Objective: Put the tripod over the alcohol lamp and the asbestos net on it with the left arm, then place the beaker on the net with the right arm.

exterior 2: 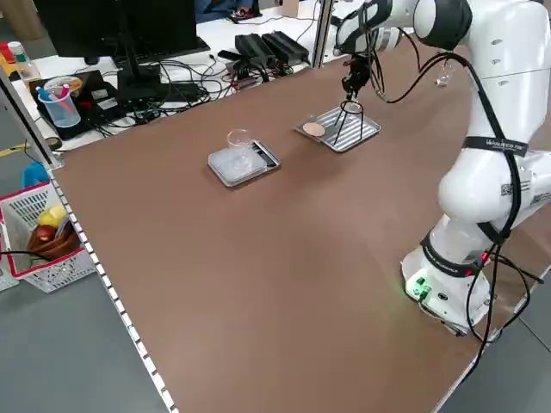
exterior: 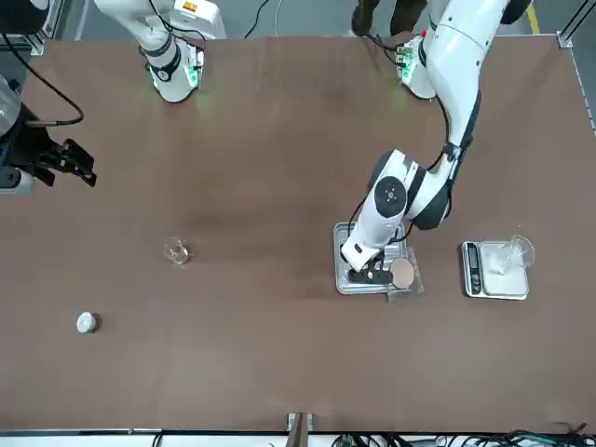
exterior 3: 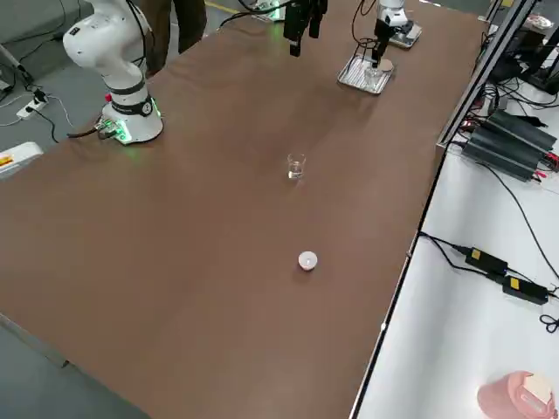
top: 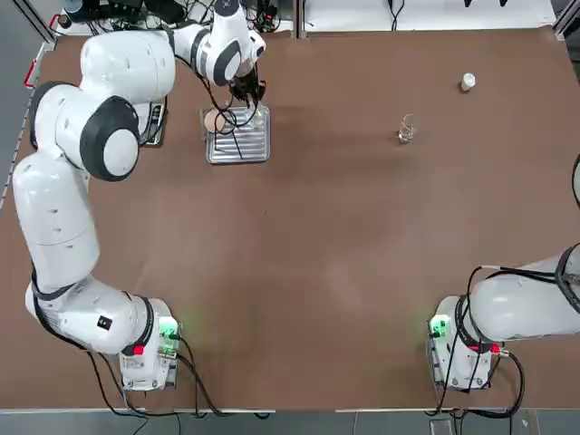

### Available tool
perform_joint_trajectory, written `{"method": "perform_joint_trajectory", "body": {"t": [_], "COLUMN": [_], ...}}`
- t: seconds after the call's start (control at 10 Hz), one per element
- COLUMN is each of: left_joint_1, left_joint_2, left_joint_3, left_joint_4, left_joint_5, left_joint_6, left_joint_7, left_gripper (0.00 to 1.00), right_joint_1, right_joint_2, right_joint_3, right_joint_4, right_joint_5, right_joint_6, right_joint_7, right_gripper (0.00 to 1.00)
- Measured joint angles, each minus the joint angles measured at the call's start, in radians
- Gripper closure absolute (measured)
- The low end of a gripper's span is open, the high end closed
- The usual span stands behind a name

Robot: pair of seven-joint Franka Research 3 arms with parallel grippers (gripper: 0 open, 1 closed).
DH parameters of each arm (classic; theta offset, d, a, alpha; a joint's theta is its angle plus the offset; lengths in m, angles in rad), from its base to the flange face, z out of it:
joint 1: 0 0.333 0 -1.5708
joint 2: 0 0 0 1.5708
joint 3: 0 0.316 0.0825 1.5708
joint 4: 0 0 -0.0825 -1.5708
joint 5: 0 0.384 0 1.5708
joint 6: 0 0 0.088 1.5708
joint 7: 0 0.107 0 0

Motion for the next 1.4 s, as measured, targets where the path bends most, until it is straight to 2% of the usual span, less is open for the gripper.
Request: {"method": "perform_joint_trajectory", "body": {"t": [0.3,0.6,1.2,1.4], "left_joint_1": [-0.004,-0.051,-0.203,-0.252], "left_joint_2": [-0.018,-0.019,-0.012,0.021], "left_joint_3": [-0.002,-0.005,-0.005,-0.002], "left_joint_4": [0.05,0.124,0.167,0.196], "left_joint_5": [0.0,0.0,0.0,0.0], "left_joint_6": [-0.091,-0.184,-0.192,-0.193], "left_joint_7": [-0.058,-0.16,-0.387,-0.437], "left_gripper": [0.73,0.73,0.73,0.73], "right_joint_1": [0.0,0.0,0.0,0.0], "right_joint_2": [0.0,0.0,0.0,0.0], "right_joint_3": [0.0,0.0,0.0,0.0], "right_joint_4": [0.0,0.0,0.0,0.0], "right_joint_5": [0.0,0.0,0.0,0.0], "right_joint_6": [-0.001,-0.001,-0.001,-0.002], "right_joint_7": [0.0,0.0,0.0,0.0], "right_gripper": [0.0,0.0,0.0,0.0]}}
